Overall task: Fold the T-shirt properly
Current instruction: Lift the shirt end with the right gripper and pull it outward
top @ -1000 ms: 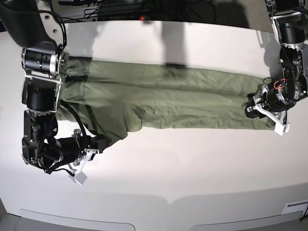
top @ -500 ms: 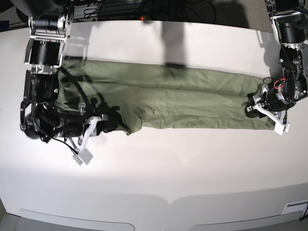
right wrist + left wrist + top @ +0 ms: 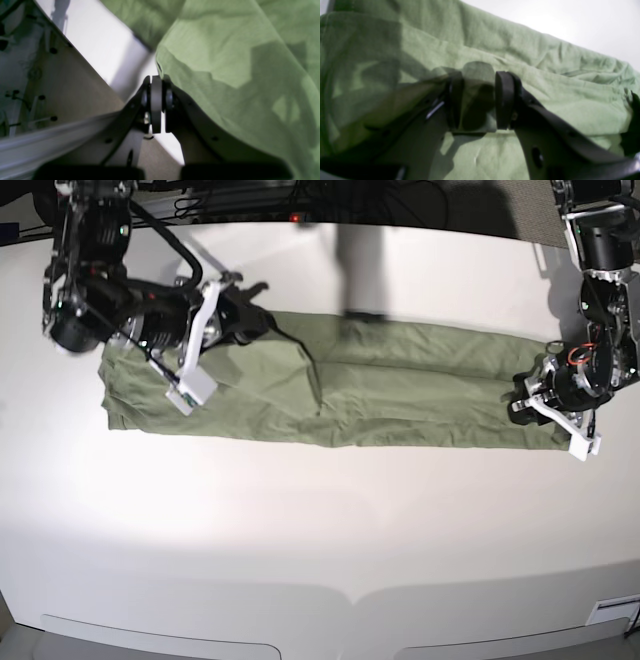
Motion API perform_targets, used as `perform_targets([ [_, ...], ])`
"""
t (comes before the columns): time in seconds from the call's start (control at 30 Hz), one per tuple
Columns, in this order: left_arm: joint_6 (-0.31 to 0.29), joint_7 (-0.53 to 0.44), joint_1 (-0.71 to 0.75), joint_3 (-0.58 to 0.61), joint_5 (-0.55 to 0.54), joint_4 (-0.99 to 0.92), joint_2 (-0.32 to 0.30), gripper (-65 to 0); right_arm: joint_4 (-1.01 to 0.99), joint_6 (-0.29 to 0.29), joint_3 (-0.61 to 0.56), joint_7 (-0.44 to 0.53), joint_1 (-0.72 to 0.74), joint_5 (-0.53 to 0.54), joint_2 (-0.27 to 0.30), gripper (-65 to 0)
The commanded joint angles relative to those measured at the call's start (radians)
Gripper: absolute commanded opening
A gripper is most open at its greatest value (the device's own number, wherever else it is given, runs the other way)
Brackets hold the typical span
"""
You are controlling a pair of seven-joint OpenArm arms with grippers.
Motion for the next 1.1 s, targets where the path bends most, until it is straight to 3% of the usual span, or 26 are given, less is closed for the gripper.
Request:
perform_targets([
  [0.0,0.01,0.04,-0.003,0.002,0.022,0.001,-0.003,-43.0,0.035,0.002,0.003,0.014,-0.016,0.028,0.008,-65.0],
  [0.33,0.01,0.041,-0.003,0.002,0.022,0.001,-0.003,-43.0,0.062,0.002,0.004,0.014,-0.238,0.027,0.04,-65.0],
  [0.53,0.01,0.041,-0.002,0.002,0.022,0.001,-0.003,-43.0,0.062,0.002,0.011,0.014,-0.256,0.027,0.084,-65.0],
  [0.73,0.01,0.044,-0.003,0.002,0.022,0.001,-0.003,-43.0,0.062,0.002,0.117,0.014,-0.253,0.029,0.083,-65.0],
  [0.83,0.01,0.043,-0.003,0.002,0.019,0.001,-0.003,-43.0,0.062,0.002,0.191,0.135,-0.252,0.055,0.083,-65.0],
  [0.9,0.01,0.043,-0.003,0.002,0.019,0.001,-0.003,-43.0,0.062,0.002,0.234,0.165,-0.247,0.092,0.083,-65.0],
  [1.07,0.01,0.044,-0.002,0.002,0.019,0.001,-0.003,-43.0,0.062,0.002,0.32,0.091,-0.248,0.15,0.082,-65.0],
])
